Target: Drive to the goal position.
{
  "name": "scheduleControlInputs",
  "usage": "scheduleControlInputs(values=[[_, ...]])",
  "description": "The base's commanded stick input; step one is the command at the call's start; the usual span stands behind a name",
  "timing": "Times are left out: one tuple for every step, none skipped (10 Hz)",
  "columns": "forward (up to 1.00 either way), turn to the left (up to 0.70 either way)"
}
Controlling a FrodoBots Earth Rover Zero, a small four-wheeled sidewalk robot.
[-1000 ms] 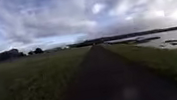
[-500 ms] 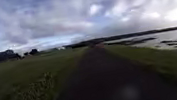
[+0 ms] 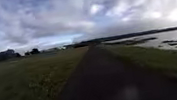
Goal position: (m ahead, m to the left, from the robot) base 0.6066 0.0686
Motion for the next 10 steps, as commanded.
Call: scheduleControlInputs(values=[[0.70,0.00],[0.70,0.00],[0.70,0.00],[0.70,0.00],[0.70,0.00],[0.70,0.00],[0.70,0.00],[0.70,0.00],[0.70,0.00],[0.70,0.00]])
